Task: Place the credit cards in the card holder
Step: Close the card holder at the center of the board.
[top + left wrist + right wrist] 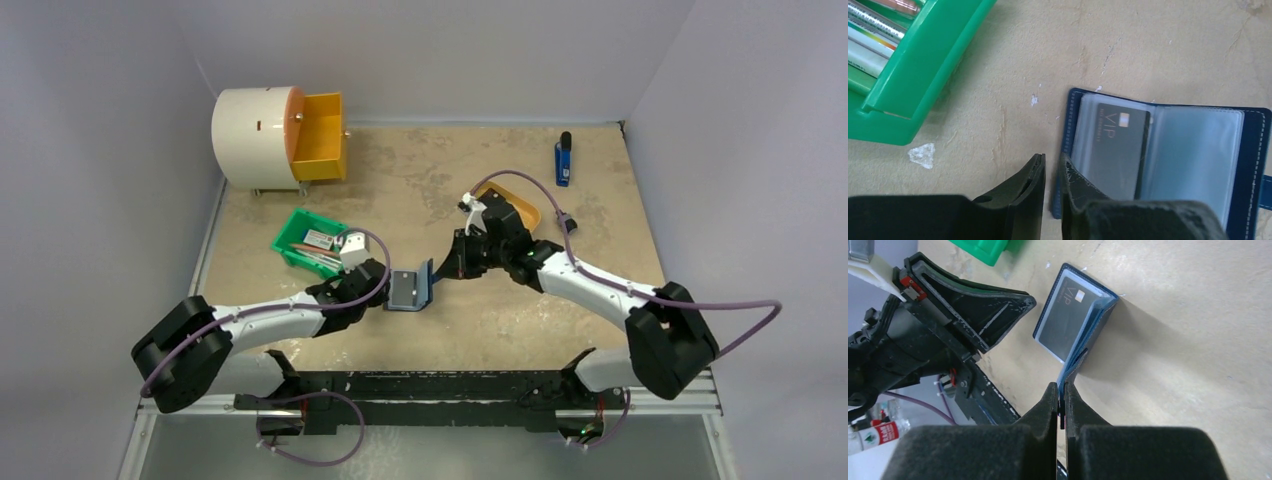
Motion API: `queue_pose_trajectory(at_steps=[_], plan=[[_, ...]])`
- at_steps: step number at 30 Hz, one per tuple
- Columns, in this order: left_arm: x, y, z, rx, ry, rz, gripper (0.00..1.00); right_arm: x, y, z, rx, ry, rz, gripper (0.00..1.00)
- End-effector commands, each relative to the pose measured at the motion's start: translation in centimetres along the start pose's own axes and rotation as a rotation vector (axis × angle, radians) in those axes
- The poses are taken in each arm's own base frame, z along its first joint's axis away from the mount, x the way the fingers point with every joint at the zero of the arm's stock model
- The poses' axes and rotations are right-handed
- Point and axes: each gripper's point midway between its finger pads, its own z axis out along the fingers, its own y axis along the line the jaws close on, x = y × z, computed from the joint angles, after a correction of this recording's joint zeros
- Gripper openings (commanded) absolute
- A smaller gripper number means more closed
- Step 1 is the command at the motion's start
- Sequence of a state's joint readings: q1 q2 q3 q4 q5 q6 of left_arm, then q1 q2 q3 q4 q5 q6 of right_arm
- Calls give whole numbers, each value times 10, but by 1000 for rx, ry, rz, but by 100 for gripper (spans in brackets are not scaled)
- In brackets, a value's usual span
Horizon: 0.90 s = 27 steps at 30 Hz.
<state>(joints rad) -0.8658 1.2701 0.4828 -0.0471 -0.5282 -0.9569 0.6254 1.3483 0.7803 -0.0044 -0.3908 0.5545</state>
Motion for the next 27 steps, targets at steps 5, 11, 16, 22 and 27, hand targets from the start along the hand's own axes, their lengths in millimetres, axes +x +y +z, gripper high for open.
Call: queue_pose_trajectory(at_steps=[5,11,16,22,27], plan=[[-13,-1,-10,36,-48,-59,10,-16,40,28,-125,-2,-23,0],[-13,25,-13,-62,-69,-49,3,-20,34,35,-76,-20,2,0],[-22,45,-22,-135,-118,-63,2,-15,11,19,62,-46,1,0],[-14,41,-16,-114,-96,-60,5,7,-6,-2,135,-29,14,0],[10,-1,6,45,12,-15,5,16,-11,-8,143,-22,17,0]])
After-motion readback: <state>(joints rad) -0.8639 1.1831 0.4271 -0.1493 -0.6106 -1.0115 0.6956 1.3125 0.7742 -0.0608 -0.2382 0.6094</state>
